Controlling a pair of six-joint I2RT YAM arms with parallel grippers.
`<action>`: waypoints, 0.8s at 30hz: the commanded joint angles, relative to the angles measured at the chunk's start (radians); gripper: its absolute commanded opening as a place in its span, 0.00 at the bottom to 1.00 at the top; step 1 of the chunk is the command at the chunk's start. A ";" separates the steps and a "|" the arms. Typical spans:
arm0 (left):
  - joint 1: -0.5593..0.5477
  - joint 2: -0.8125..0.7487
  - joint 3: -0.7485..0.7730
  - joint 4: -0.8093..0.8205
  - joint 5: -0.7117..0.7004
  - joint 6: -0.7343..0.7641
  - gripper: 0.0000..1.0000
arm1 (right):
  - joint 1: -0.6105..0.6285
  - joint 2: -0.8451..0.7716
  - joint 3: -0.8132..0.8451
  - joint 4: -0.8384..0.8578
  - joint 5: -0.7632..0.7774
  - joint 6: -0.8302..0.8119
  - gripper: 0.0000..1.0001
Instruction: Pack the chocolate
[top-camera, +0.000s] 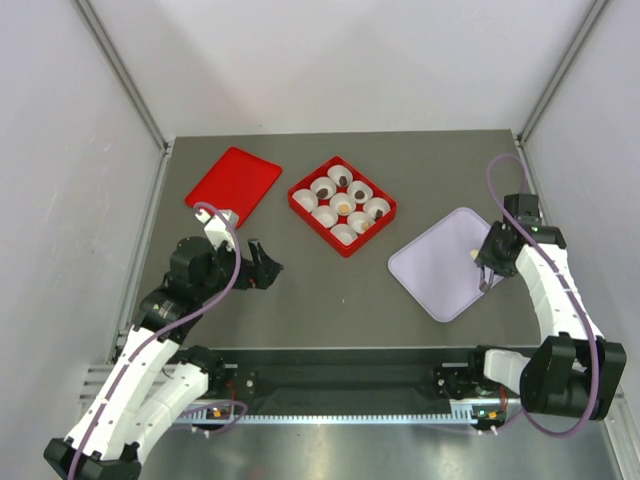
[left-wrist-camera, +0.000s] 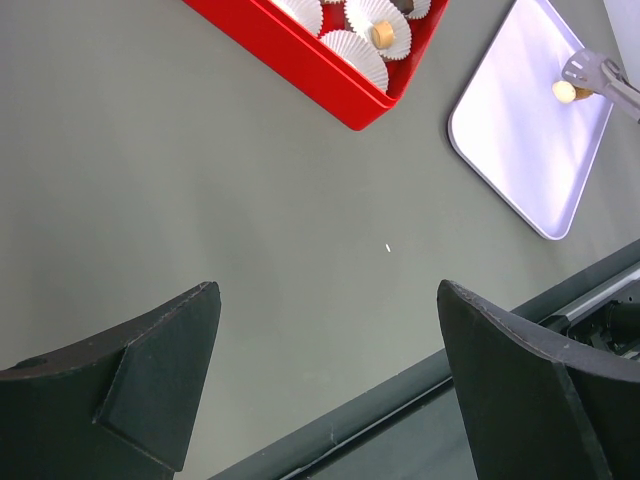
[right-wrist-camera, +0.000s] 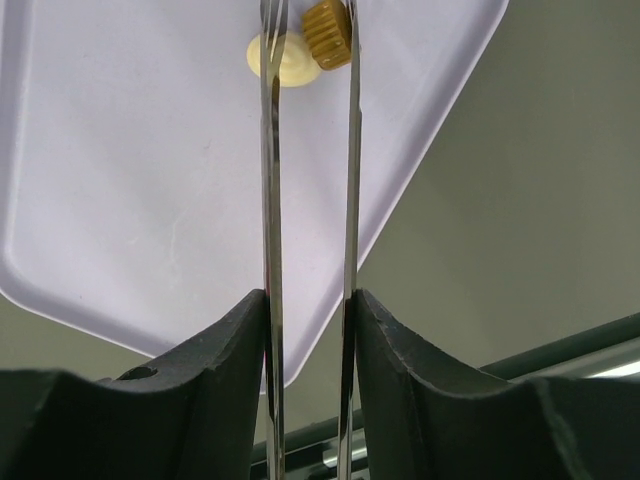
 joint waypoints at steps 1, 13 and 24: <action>-0.004 0.002 0.000 0.039 0.007 0.008 0.95 | -0.010 -0.037 0.002 0.011 -0.004 0.009 0.38; -0.004 0.011 0.000 0.039 0.013 0.008 0.95 | -0.010 -0.072 -0.020 -0.027 0.056 0.015 0.35; -0.004 0.010 0.000 0.036 0.002 0.008 0.95 | -0.010 -0.098 0.064 -0.060 0.047 -0.005 0.20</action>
